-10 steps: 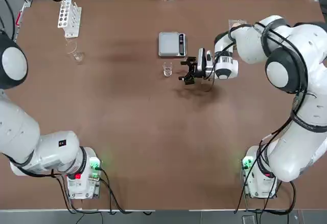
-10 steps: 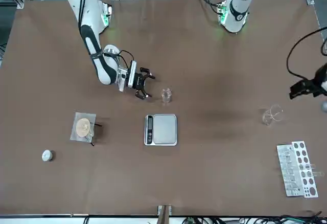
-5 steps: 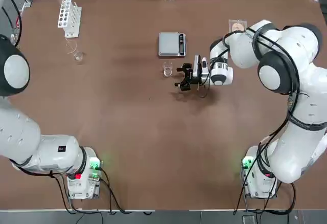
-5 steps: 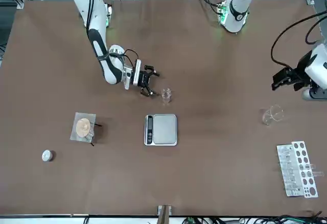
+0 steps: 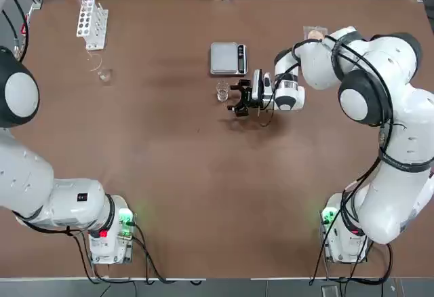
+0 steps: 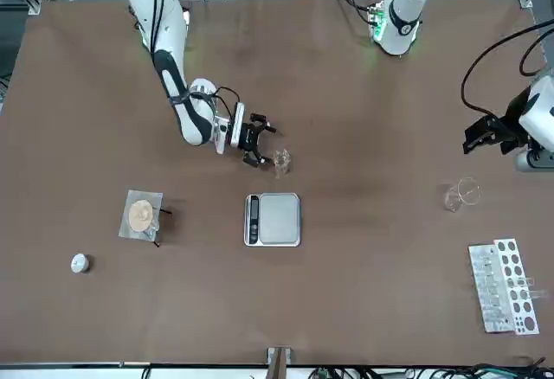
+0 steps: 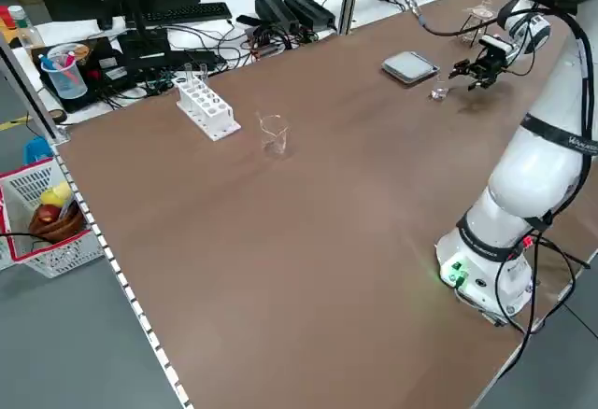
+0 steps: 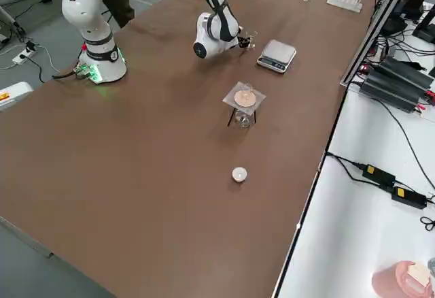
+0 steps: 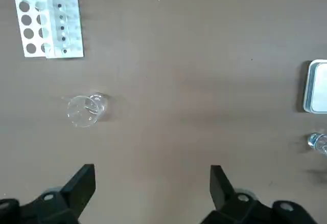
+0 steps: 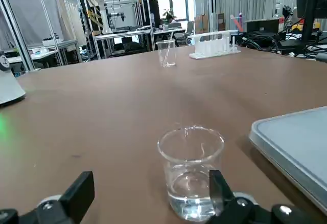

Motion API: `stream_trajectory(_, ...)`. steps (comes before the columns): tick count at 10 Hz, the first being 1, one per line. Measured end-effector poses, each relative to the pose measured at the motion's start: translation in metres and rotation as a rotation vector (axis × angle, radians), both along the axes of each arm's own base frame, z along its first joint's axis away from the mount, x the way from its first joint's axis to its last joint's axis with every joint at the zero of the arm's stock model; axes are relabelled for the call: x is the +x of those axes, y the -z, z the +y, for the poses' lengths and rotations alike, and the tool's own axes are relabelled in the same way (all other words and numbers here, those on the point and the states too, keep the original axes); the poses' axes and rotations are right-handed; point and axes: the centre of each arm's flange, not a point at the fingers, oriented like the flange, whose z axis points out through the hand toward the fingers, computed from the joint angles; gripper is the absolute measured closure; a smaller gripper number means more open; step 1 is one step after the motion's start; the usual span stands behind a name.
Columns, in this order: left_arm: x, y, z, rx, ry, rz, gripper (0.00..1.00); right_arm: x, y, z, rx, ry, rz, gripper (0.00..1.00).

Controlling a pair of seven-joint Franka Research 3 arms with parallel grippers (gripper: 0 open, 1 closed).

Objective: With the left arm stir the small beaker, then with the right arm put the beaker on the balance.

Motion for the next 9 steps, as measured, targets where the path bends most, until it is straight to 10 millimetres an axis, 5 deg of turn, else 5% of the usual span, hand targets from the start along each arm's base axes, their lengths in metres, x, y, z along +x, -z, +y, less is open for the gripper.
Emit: stream_trajectory(9,0.006,0.000,0.003,-0.003,-0.012,-0.054,0.01,0.018,0.015,0.010,0.022,0.015,-0.008,0.01)
